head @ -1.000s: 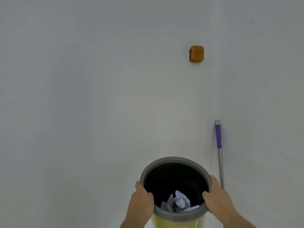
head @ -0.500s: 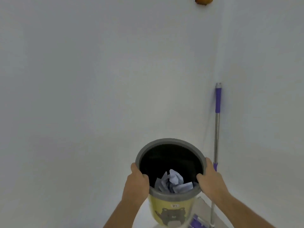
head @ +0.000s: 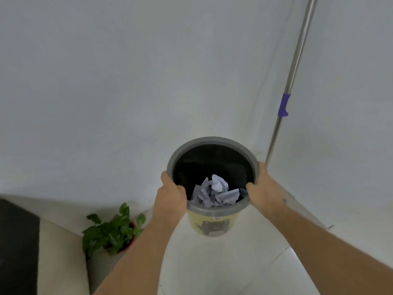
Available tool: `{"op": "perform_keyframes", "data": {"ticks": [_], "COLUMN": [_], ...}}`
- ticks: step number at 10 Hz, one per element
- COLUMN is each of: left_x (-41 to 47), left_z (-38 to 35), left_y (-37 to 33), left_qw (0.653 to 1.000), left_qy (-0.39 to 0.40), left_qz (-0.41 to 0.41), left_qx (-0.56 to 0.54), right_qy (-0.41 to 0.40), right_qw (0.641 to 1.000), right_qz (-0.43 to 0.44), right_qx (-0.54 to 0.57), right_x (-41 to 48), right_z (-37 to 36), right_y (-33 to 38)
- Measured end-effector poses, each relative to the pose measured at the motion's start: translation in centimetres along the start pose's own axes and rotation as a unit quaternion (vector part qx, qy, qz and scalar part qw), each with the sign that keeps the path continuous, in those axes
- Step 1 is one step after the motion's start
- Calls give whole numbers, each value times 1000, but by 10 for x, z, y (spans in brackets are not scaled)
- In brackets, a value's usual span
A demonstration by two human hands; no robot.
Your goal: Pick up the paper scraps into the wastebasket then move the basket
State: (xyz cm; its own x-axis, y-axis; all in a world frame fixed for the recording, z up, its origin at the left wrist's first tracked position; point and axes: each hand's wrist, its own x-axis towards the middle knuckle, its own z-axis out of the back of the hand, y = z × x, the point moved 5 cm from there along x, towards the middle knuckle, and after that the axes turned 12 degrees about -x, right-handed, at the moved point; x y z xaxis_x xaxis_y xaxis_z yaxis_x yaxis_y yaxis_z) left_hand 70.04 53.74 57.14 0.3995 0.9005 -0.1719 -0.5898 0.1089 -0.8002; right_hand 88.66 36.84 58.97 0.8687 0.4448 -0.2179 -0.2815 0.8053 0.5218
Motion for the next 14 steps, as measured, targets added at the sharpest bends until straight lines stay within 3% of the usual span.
{"op": "perform_keyframes", "data": {"ticks": [3, 6, 11, 14], "left_x": [41, 75, 80, 82], "left_z": [-147, -228, -245, -226], "left_y": [211, 337, 374, 371], "left_qw": [999, 1000, 1000, 987], "left_qy": [20, 7, 1, 41], "left_qz": [-13, 14, 20, 15], "left_qx": [45, 17, 21, 154], "right_qy": [23, 26, 26, 22], "right_qw": [999, 998, 997, 997], "right_qz": [-1, -6, -16, -49], "right_qx": [35, 54, 65, -46], "right_x": [49, 80, 86, 78], "right_z": [-236, -360, -399, -380], "right_y": [-148, -216, -229, -226]}}
